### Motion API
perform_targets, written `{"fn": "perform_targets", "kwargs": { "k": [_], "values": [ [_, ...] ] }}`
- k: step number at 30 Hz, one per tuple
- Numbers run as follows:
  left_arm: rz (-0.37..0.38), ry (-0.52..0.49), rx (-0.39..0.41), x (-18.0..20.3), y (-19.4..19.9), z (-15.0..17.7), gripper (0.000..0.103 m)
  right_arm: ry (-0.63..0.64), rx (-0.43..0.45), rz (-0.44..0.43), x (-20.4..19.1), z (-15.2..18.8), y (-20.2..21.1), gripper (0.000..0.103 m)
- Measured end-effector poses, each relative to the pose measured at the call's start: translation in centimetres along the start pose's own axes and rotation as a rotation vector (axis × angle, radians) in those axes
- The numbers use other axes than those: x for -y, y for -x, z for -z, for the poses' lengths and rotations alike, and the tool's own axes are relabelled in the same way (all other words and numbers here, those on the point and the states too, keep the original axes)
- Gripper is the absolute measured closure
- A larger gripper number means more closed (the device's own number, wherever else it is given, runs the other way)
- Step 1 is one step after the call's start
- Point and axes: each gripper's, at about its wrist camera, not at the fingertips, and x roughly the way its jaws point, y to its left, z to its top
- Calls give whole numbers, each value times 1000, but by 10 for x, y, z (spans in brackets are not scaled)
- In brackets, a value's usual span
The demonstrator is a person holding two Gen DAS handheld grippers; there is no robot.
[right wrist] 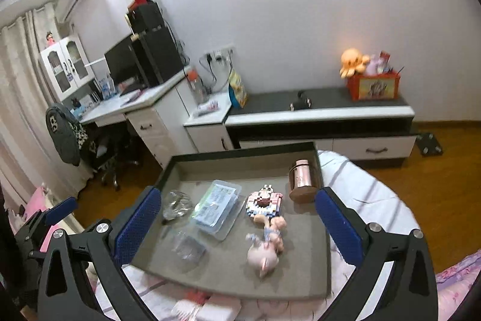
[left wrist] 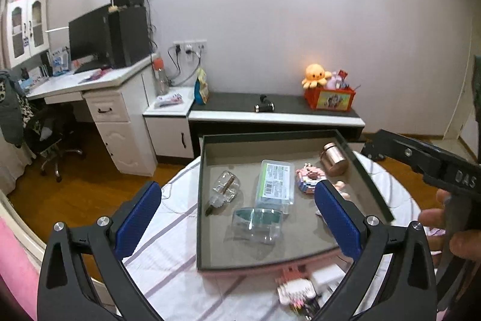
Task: Organize rigid objects
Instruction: 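Lift both tools back from the box toward the remaining items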
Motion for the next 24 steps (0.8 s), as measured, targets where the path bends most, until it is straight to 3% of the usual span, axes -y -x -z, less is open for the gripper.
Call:
{"fn": "perform_targets", "kwargs": {
  "k": [14,24],
  "values": [
    [-36,20,218,6,147,23,0,79,252,153,-30,55,160,0],
    [-53,46,215,14,183,67,0,127,325,262,-35,112,217,0]
  ]
}}
